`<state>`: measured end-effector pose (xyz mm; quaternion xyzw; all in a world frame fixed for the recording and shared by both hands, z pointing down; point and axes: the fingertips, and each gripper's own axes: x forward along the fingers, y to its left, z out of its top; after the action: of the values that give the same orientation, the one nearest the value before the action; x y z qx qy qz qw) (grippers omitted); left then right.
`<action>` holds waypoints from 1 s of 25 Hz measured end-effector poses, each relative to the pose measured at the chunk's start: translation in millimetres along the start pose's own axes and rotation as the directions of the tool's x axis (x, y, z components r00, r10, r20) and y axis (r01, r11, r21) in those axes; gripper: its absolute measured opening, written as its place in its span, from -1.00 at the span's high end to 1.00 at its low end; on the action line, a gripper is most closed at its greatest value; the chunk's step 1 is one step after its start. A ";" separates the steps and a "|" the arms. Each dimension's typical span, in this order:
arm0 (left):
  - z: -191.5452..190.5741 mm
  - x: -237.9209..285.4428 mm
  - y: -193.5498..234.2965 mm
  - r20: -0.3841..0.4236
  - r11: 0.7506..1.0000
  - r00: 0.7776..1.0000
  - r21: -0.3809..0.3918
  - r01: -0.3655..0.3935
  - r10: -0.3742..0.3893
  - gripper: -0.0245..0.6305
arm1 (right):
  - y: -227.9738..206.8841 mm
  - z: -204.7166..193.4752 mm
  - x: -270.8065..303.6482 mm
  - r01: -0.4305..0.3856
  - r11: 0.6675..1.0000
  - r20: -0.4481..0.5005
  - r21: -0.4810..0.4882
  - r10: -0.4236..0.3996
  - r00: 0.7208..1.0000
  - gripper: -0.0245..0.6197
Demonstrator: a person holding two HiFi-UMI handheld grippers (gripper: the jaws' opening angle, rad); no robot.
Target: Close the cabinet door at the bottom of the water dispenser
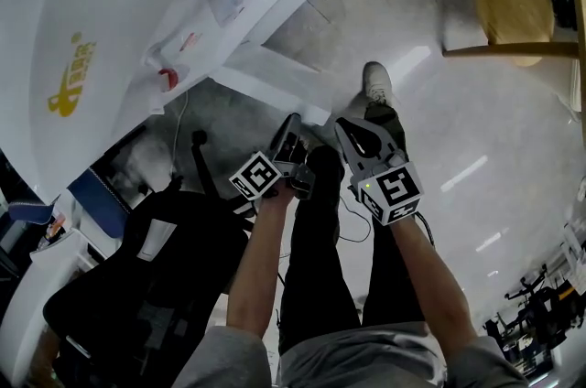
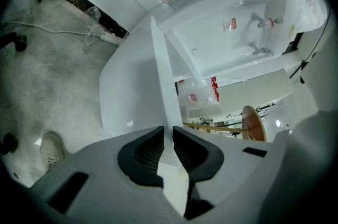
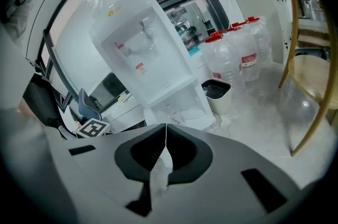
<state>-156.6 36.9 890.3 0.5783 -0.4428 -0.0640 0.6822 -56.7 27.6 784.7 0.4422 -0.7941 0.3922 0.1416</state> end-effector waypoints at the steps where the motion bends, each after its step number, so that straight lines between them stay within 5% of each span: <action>1: 1.0 2.3 -1.0 0.007 1.000 1.000 0.006 -0.008 0.008 0.78 | -3.7 2.6 -0.6 0.000 1.000 0.000 -0.001 0.000 1.000 0.89; 15: 12.2 47.6 -31.9 0.149 0.992 0.989 -0.125 0.036 -0.017 0.78 | -49.2 42.1 5.8 -0.021 1.000 -0.020 -0.013 0.021 1.000 0.89; 25: 32.3 90.9 -61.6 0.278 0.967 0.959 -0.226 0.117 -0.051 0.78 | -82.8 72.3 19.0 -0.040 0.999 -0.036 -0.031 0.039 0.999 0.89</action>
<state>-97.9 -61.1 884.4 0.4957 -0.4954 -0.2247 0.6771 8.7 -62.7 789.7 0.4173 -0.8061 0.3900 0.1547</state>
